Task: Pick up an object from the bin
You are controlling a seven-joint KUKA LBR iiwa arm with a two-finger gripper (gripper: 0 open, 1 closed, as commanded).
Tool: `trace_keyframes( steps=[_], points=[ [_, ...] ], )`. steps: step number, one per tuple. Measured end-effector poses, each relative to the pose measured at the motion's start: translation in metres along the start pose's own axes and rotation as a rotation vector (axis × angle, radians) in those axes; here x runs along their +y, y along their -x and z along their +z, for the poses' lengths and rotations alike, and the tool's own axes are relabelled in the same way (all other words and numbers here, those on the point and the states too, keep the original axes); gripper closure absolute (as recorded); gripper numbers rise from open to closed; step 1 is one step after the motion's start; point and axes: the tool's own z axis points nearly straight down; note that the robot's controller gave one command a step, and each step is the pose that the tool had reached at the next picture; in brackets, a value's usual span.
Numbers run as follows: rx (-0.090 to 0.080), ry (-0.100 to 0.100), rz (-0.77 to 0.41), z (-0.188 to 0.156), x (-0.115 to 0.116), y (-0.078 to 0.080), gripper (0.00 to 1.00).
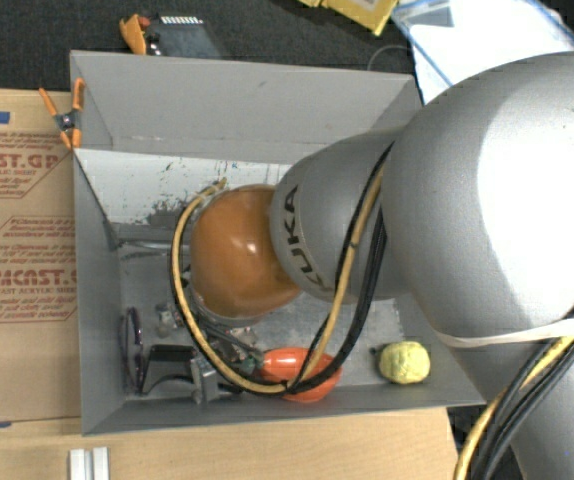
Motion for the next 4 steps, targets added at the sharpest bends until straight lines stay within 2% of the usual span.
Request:
trace_keyframes(
  steps=[1,2,3,4],
  points=[
    [0.001,0.002,0.374,0.014,-0.011,-0.004,1.00],
    [0.001,0.003,0.373,0.014,-0.011,-0.004,1.00],
    [0.009,0.001,0.373,-0.011,-0.011,-0.007,1.00],
    [0.014,0.000,0.372,-0.054,-0.011,-0.008,1.00]
  ],
)
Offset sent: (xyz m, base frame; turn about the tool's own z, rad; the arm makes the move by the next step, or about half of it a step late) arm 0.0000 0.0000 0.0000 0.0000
